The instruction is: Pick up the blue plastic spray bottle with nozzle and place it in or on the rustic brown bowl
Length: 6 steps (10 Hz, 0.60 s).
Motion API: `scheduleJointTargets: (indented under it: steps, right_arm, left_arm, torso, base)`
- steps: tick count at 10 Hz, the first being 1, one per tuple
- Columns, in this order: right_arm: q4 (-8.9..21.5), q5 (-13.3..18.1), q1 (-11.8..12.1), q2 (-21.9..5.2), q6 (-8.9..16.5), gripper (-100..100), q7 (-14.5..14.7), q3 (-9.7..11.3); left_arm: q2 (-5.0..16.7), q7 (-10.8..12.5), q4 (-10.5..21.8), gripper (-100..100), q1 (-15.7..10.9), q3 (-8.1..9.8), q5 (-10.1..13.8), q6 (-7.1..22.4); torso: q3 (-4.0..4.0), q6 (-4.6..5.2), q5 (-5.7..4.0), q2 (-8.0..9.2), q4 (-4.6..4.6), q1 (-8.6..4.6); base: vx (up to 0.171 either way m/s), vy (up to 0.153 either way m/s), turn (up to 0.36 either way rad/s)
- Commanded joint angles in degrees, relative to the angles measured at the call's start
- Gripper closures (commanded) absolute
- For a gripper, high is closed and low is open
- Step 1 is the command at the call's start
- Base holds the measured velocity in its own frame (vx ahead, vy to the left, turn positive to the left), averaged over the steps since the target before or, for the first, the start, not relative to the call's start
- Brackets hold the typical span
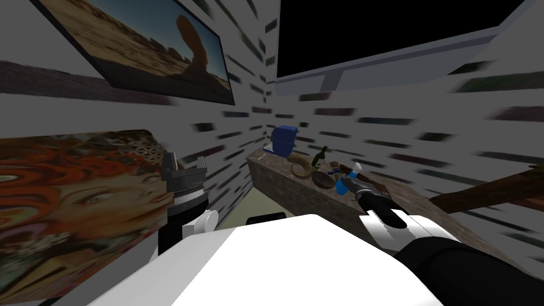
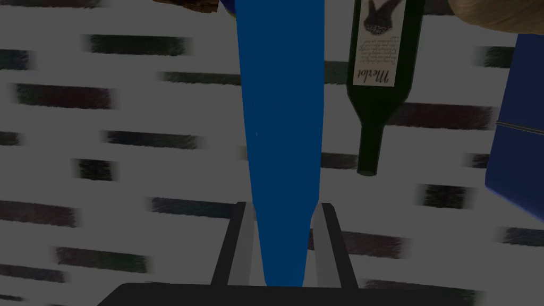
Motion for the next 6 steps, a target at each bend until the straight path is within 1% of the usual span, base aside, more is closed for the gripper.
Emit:
scheduleJointTargets:
  steps: [1,3,4,5,6]
  right_arm:
    - [-2.37,-0.43,-0.05,-0.18,0.12,100,-0.03,-0.13]
    - [-4.41,-0.58,-0.08,-0.25,0.21,100,-0.03,-0.24]
    - [-3.29,-0.67,-0.52,-0.56,0.31,100,-0.04,-0.31]
    - [-3.38,-0.63,-0.51,-0.54,0.18,-100,-0.03,-0.3]
    - [-3.37,-0.64,-0.51,-0.54,0.19,-100,-0.03,-0.3]
  left_arm:
    - [0.0,0.0,0.0,0,0.0,0.0,0.0,0.0]
    - [0.0,0.0,0.0,0,0.0,0.0,0.0,0.0]
    - [0.0,0.0,0.0,0,0.0,0.0,0.0,0.0]
    - [0.0,0.0,0.0,0,0.0,0.0,0.0,0.0]
    - [0.0,0.0,0.0,0,0.0,0.0,0.0,0.0]
  torso:
    - [0.0,0.0,0.0,0.0,0.0,0.0]
    - [0.01,-0.05,0.04,0.01,0.01,0.14]
    - [0.03,-0.03,0.01,0.06,0.01,0.15]
    - [0.07,-0.02,-0.01,0.13,0.02,0.13]
    - [0.1,-0.02,-0.01,0.18,0.04,0.12]
  base:
    - [0.035,-0.022,0.019]
    - [0.031,-0.012,0.012]
    - [0.01,-0.004,0.004]
    - [0.0,0.0,0.0]
    - [0.0,0.0,0.0]
